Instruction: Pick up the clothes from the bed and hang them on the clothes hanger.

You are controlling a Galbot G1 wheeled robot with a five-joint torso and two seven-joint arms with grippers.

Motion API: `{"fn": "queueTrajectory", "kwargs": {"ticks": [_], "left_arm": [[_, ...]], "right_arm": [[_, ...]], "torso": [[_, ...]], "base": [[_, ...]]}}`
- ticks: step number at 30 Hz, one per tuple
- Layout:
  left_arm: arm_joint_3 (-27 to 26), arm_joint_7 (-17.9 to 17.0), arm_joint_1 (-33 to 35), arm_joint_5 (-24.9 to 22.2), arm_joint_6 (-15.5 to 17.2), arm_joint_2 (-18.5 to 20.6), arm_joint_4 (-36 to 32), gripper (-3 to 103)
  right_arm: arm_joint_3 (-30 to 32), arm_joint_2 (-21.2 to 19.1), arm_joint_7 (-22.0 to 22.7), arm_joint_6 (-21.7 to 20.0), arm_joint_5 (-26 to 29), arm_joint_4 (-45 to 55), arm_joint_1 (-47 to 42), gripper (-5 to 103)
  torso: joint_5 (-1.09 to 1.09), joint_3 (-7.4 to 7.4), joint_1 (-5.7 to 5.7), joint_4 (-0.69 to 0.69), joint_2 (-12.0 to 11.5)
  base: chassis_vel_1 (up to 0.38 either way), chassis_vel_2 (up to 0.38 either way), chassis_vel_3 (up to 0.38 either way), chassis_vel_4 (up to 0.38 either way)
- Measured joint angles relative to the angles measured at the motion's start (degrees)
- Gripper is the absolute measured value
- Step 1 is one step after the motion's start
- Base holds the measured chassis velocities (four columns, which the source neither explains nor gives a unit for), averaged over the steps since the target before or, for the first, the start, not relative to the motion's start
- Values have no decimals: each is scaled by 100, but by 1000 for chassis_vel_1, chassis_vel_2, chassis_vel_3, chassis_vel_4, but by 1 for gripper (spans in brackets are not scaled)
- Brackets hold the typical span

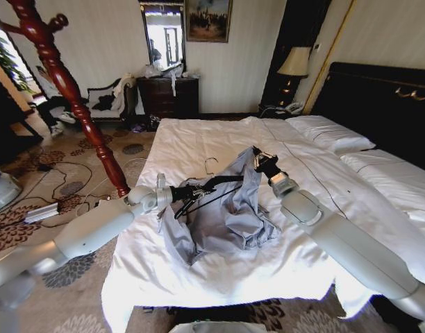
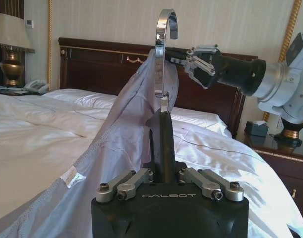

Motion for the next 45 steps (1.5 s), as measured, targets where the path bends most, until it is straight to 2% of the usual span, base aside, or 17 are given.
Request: {"fn": "queueTrajectory", "kwargs": {"ticks": [3, 7, 13, 21, 32, 45], "left_arm": [[23, -6, -8, -6, 2, -24, 27, 15], [69, -2, -2, -10, 3, -80, 87, 15], [167, 21, 8, 17, 4, -178, 155, 15], [201, -105, -79, -32, 16, -405, 254, 15], [178, -258, -174, -133, 31, -702, 424, 15], [161, -532, -302, -394, 104, -1057, 512, 15]], "right_arm": [[85, -46, 47, -52, 180, 100, -73, 0], [174, -98, 180, -158, 709, 308, -114, 0], [213, -87, 253, -134, 1079, 493, -162, 0], [149, -16, 123, -1, 1149, 638, -231, 0], [-42, -92, -204, 117, 861, 906, -432, 0], [-352, 89, -252, 12, 1140, 1336, -281, 0]], "torso": [[-1, 0, 0, 0, 0], [-2, 0, 0, 2, 0], [-2, 0, 0, 2, 0], [-1, 0, 0, 1, 0], [-1, 0, 0, 2, 0], [-1, 0, 1, 1, 0]], "base": [[0, 0, 0, 0], [0, 0, 0, 0], [0, 0, 0, 0], [0, 0, 0, 0], [0, 0, 0, 0], [0, 0, 0, 0]]}}
